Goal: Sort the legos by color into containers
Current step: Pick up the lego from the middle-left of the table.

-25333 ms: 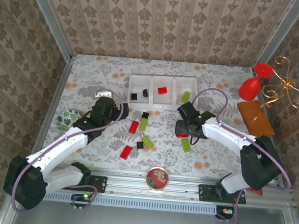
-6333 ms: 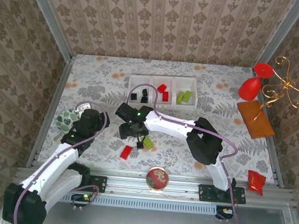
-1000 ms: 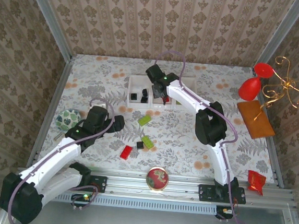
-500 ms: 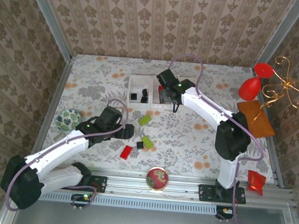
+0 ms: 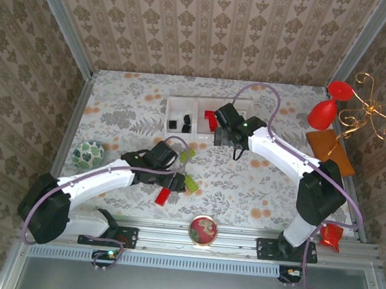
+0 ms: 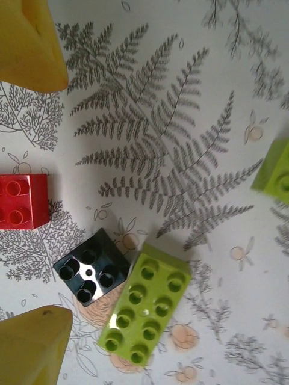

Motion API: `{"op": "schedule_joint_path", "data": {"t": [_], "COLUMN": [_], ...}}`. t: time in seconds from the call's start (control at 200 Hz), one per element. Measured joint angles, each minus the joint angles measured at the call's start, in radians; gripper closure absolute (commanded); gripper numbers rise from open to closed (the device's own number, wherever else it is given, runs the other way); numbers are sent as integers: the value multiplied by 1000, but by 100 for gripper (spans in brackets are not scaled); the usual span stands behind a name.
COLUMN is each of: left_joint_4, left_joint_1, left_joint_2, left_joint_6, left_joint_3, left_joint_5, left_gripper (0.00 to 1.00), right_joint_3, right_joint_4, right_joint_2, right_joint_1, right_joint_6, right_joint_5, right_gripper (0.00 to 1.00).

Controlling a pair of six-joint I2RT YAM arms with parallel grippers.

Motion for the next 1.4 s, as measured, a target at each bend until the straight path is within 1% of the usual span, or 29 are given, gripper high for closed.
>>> {"op": "schedule_joint_path", "data": {"t": [0.18, 0.455, 0.56, 0.665, 0.78, 0.915, 1.07, 1.195, 1.325, 1.405], "left_joint_4": [-15, -18, -20, -20, -19, -16, -16, -13, -13, -13], "left_joint_1": [-37, -68, -75, -85, -91, -91, -91, -91, -91, -91], "left_joint_2": [65, 149, 186, 225, 260, 296, 315, 328, 333, 335], "left_joint_6": [56, 119, 133, 150, 159, 166, 169, 169, 169, 169], "left_joint_3": [39, 71, 83, 96, 112, 126, 127, 130, 133, 134], "left_joint_5": [0, 3, 12, 22, 29, 33, 35, 32, 25, 20], "left_gripper": [8, 14, 18, 24, 26, 33, 37, 44, 45, 49], "right_joint_3": [-33, -77, -87, -92, -92, -92, -92, -92, -92, -92], "right_joint_4": [2, 2, 1, 2, 2, 2, 2, 2, 2, 2], "right_joint_2": [-35, -88, -103, -114, -117, -117, -117, -117, -117, -117], "right_joint_1": [-3, -20, -23, -25, -27, -31, -32, -32, -32, -32], "right_joint_6": [23, 42, 47, 50, 50, 50, 50, 50, 50, 50], "right_joint_5": [0, 0, 1, 2, 2, 2, 2, 2, 2, 2], "right_gripper": [0, 0, 0, 0, 0, 0, 0, 0, 0, 0]}}
